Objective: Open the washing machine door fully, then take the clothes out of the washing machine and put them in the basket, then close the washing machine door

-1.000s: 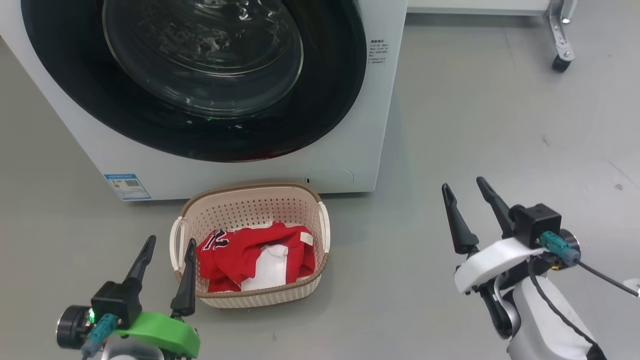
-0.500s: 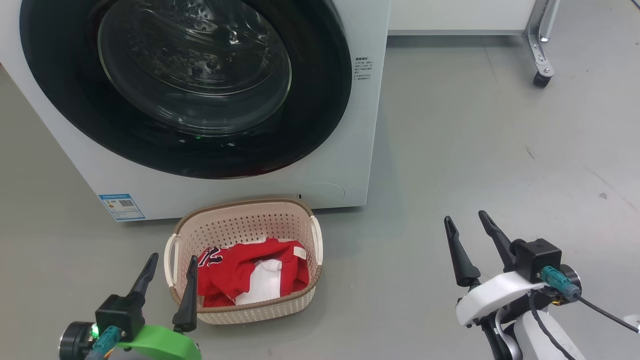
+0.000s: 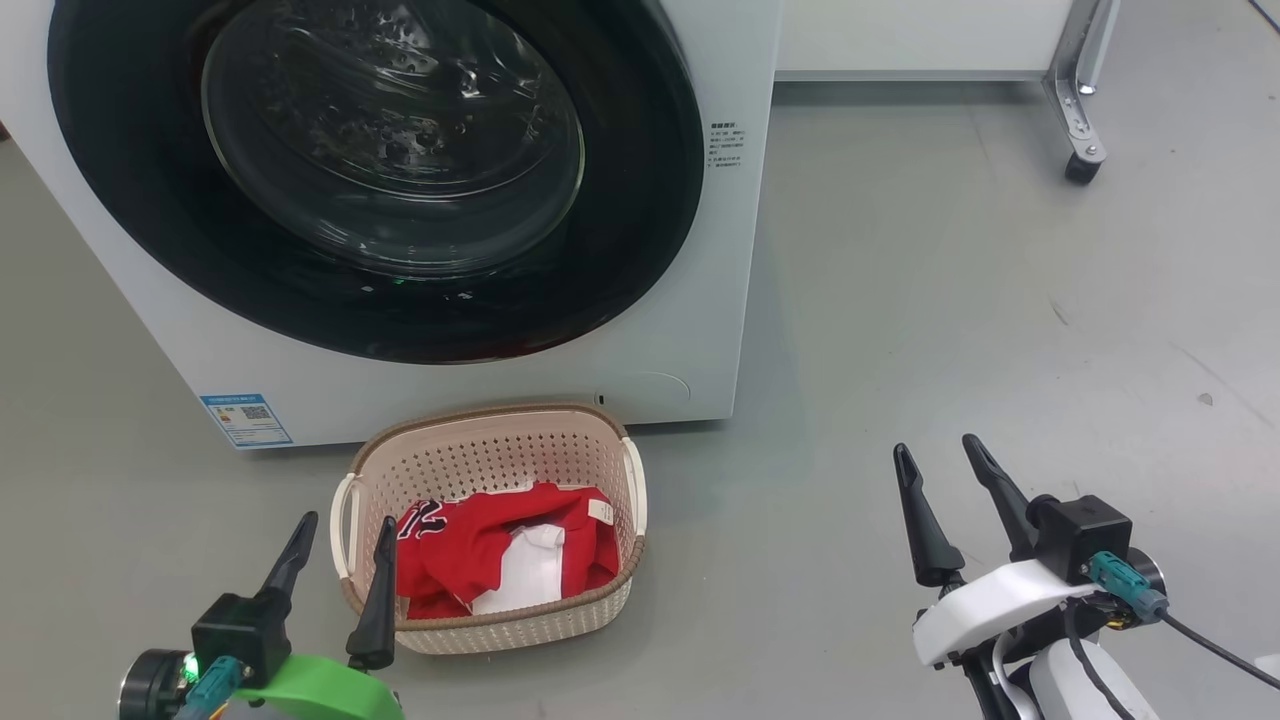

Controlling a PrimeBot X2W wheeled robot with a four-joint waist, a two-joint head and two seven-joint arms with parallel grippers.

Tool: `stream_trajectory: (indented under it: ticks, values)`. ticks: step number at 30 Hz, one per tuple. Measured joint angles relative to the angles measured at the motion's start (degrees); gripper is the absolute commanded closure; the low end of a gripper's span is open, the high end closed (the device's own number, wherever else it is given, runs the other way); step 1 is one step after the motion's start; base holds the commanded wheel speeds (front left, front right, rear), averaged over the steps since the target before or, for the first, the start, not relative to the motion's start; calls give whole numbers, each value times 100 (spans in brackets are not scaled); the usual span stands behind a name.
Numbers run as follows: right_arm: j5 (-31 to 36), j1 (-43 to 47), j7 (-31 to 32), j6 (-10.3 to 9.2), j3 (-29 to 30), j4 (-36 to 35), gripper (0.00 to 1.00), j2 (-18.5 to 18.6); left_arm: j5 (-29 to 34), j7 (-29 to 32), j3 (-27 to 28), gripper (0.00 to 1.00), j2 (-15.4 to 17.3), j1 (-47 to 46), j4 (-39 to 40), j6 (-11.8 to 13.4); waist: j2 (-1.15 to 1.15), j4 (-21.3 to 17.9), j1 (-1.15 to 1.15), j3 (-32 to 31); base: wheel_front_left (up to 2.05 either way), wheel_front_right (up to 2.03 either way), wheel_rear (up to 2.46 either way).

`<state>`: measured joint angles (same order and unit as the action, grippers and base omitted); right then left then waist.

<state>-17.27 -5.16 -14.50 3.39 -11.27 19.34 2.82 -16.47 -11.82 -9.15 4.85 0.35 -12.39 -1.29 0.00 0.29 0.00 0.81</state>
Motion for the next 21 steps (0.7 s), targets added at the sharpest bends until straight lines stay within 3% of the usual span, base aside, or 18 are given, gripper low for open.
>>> stream_trajectory:
  ticks: [21]
  values:
    - [-1, 216, 0, -52, -18, -133, 0, -3, 0, 68, -16, 0, 2, 94, 169, 46, 0, -2, 0, -8, 0, 0, 0]
